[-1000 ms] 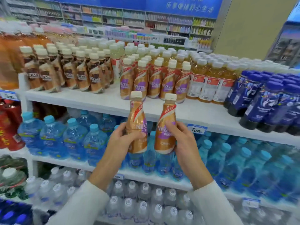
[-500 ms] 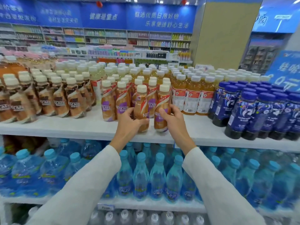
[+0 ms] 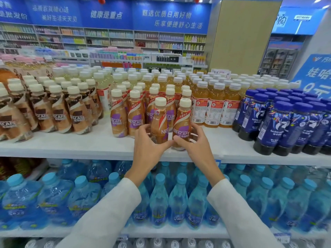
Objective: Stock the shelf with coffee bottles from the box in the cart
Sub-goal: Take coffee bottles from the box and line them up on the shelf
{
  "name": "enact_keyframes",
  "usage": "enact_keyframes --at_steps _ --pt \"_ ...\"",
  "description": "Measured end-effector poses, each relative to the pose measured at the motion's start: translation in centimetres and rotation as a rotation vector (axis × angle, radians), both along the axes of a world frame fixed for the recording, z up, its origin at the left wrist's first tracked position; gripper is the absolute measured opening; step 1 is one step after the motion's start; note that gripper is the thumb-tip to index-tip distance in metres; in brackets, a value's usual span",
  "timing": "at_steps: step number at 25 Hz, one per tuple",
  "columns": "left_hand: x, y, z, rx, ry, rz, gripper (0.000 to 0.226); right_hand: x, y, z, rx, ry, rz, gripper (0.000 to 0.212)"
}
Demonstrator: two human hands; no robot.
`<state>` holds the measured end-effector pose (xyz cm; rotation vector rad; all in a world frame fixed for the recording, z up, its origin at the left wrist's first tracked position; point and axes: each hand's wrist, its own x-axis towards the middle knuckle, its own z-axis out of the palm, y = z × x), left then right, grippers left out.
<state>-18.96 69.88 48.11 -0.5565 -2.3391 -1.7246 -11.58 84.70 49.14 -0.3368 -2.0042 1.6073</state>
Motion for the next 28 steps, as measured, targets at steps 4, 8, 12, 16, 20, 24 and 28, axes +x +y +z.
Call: enact_keyframes --at_steps 4,8,12,16,20,24,28 --pt "-0.3 -0.6 0.3 0.011 -0.041 -0.001 0.078 0.0 -0.1 -0.5 0.12 -0.016 -0.093 0.065" --pt "-1.4 -1.7 0.4 0.052 -0.129 -0.213 0.063 0.0 0.3 -0.2 0.133 -0.054 -0.015 0.062" --pt "-0.8 -1.6 0.0 0.063 -0.116 -0.209 0.062 0.4 0.2 0.2 0.121 -0.082 0.031 0.065" --pt "-0.2 -0.9 -0.6 0.005 -0.005 -0.061 0.079 0.6 -0.8 -0.7 0.103 -0.018 -0.075 0.062" --pt "0.1 -0.4 -0.7 0.003 0.042 0.046 0.076 -0.2 -1.1 -1.2 0.092 -0.009 -0.106 0.061" --pt "-0.6 -0.2 -0.4 0.054 0.025 0.119 0.065 -1.7 -1.8 -0.8 0.137 -0.011 -0.126 0.057" --pt "-1.5 0.4 -0.6 -0.004 0.098 0.233 0.053 -3.6 -2.4 -0.8 0.157 -0.009 -0.137 0.054"
